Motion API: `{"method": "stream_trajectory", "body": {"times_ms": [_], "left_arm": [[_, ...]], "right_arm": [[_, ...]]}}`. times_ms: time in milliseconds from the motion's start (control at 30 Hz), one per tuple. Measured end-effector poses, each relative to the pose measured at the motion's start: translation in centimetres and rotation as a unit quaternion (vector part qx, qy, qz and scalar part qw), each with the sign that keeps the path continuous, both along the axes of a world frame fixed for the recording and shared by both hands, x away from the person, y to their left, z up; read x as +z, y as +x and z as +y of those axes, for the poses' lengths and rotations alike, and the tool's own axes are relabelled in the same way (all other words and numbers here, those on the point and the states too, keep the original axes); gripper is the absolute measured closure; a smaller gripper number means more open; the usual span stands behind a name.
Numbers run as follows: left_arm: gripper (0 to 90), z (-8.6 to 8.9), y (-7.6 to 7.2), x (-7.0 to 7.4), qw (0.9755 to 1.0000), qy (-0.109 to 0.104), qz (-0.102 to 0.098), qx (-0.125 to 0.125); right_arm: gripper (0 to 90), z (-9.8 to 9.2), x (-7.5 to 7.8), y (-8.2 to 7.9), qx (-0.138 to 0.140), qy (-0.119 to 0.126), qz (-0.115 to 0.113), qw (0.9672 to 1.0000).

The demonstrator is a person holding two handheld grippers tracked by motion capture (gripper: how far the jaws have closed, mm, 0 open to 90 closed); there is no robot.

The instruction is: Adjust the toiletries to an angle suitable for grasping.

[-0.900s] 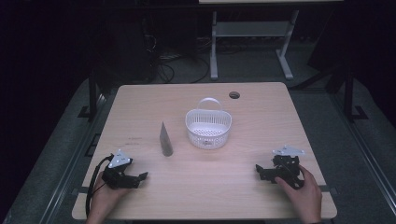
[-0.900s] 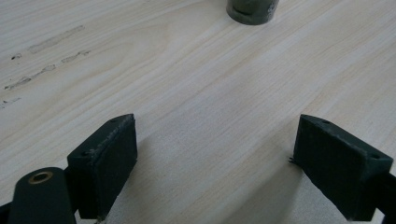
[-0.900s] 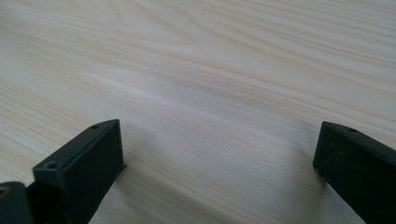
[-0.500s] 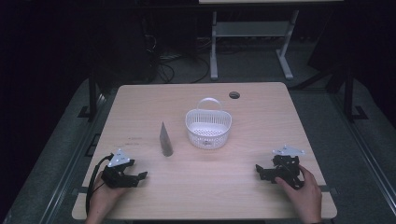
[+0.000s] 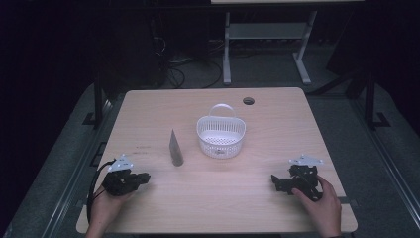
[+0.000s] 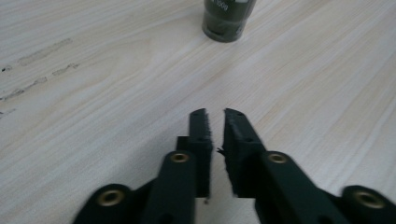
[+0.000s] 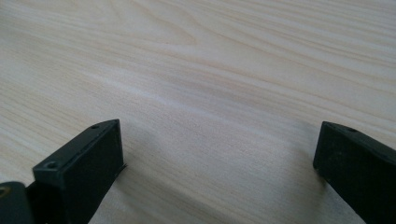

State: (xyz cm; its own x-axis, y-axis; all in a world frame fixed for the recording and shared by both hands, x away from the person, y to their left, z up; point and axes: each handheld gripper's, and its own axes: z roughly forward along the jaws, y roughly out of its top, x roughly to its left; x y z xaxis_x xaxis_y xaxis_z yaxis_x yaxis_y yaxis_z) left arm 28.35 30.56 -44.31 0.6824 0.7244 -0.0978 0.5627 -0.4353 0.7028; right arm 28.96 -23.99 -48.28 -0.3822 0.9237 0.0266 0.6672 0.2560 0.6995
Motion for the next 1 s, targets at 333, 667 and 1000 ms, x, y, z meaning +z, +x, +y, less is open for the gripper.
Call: {"method": "stream_trajectory", "body": {"times_ms": [333,667,1000], "left_arm": [[89.5,-0.2,0.7,1.7,0.9998,-0.01,0.013,-0.004],[89.5,-0.9,1.5,4.1,0.9997,-0.019,-0.004,-0.018],[89.5,-1.4,2.2,5.9,0.9991,-0.029,-0.012,-0.026]], "right_arm": [[1.0,0.0,0.0,0.0,0.0,0.001,-0.001,1.0],[1.0,0.0,0.0,0.0,0.0,0.0,-0.001,1.0],[1.0,0.0,0.0,0.0,0.001,0.0,-0.001,1.0]]}}
